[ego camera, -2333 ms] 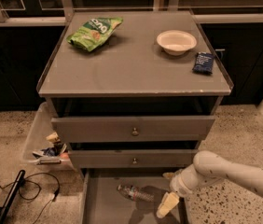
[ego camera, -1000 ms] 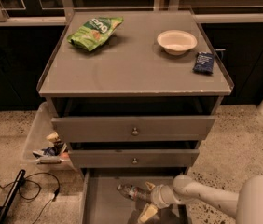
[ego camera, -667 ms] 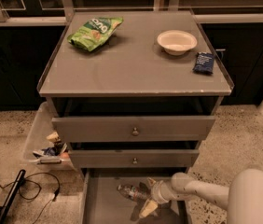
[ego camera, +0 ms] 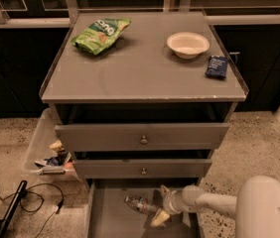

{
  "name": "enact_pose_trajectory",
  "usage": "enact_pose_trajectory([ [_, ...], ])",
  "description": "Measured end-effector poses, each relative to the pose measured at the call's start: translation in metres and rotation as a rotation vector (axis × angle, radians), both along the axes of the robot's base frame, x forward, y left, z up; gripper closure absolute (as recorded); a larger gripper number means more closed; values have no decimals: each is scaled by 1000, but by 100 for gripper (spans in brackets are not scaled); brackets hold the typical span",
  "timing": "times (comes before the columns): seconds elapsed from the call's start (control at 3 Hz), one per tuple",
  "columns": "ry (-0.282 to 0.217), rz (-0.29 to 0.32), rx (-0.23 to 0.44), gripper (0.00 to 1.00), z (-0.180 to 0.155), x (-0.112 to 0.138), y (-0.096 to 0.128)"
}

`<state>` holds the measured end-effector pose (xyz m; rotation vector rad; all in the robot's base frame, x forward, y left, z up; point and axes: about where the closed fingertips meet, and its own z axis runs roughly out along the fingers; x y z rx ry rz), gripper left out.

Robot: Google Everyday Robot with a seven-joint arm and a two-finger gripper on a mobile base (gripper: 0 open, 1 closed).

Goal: Pick water bottle from bottom drawer and place on counter

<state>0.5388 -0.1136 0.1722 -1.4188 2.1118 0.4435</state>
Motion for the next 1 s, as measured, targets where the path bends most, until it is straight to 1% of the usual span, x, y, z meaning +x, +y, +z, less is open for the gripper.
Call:
enact_pose_trajectory([
  [0.33,-32,-7,-20,0,-12,3,3],
  [1.0,-181,49,-13,0,-39,9,21],
])
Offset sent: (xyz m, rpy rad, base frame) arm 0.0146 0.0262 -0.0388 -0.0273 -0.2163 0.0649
